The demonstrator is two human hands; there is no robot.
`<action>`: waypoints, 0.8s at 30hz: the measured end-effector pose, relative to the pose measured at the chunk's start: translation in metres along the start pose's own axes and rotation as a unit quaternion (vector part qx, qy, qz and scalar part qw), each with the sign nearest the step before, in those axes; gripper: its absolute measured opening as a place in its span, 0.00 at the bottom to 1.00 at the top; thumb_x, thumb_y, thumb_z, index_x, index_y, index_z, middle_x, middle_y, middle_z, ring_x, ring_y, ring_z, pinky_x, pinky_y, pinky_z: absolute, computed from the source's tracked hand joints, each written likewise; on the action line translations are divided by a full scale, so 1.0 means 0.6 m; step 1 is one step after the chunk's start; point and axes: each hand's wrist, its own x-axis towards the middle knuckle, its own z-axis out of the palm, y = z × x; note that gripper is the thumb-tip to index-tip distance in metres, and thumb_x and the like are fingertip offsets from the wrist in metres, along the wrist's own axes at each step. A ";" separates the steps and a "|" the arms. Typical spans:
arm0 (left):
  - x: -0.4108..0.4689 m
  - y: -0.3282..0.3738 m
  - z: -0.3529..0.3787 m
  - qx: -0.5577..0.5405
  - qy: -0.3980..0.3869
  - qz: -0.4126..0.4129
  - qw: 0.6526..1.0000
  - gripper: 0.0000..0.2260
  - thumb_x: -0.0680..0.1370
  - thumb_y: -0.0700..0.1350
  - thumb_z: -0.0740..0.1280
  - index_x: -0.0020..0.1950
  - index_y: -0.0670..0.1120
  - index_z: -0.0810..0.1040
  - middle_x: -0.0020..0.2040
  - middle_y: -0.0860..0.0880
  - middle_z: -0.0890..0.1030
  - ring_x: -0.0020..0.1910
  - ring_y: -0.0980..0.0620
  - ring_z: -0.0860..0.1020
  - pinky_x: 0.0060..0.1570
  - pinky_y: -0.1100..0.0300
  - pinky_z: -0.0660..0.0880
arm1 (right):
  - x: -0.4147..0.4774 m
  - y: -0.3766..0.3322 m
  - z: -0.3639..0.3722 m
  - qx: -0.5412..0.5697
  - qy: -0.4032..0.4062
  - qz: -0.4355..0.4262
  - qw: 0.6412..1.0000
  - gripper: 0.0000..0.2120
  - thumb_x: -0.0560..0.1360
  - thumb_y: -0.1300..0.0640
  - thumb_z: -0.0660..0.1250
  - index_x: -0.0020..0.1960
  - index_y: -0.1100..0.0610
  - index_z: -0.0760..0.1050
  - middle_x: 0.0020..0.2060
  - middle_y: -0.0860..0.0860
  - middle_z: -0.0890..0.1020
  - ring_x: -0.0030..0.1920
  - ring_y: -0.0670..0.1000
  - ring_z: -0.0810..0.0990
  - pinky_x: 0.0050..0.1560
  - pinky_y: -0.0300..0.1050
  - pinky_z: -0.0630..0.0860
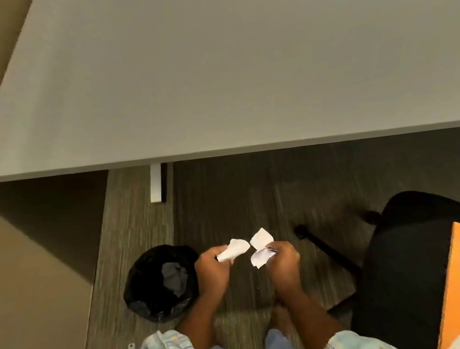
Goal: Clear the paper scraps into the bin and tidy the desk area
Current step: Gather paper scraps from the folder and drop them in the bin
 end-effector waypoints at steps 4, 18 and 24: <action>0.027 -0.065 -0.076 -0.040 0.044 -0.043 0.997 0.11 0.69 0.31 0.72 0.50 0.38 0.83 0.47 0.38 0.85 0.47 0.43 0.82 0.47 0.56 0.76 | -0.035 -0.033 0.103 -0.013 -0.046 -0.026 0.999 0.09 0.69 0.76 0.64 0.46 0.72 0.80 0.45 0.67 0.82 0.47 0.64 0.81 0.50 0.48 0.76; 0.168 -0.379 -0.221 -0.042 0.095 -0.177 0.979 0.13 0.69 0.31 0.71 0.53 0.36 0.82 0.50 0.36 0.84 0.49 0.40 0.81 0.45 0.60 0.70 | -0.117 -0.020 0.464 -0.141 -0.262 -0.006 0.955 0.13 0.73 0.68 0.61 0.53 0.61 0.80 0.52 0.57 0.78 0.55 0.56 0.77 0.48 0.35 0.69; 0.256 -0.486 -0.219 0.001 0.085 -0.185 0.979 0.12 0.68 0.34 0.73 0.51 0.37 0.82 0.48 0.36 0.84 0.48 0.38 0.81 0.43 0.56 0.72 | -0.096 0.028 0.582 -0.180 -0.301 0.002 0.936 0.09 0.73 0.67 0.65 0.51 0.65 0.81 0.51 0.61 0.83 0.54 0.57 0.81 0.55 0.46 0.75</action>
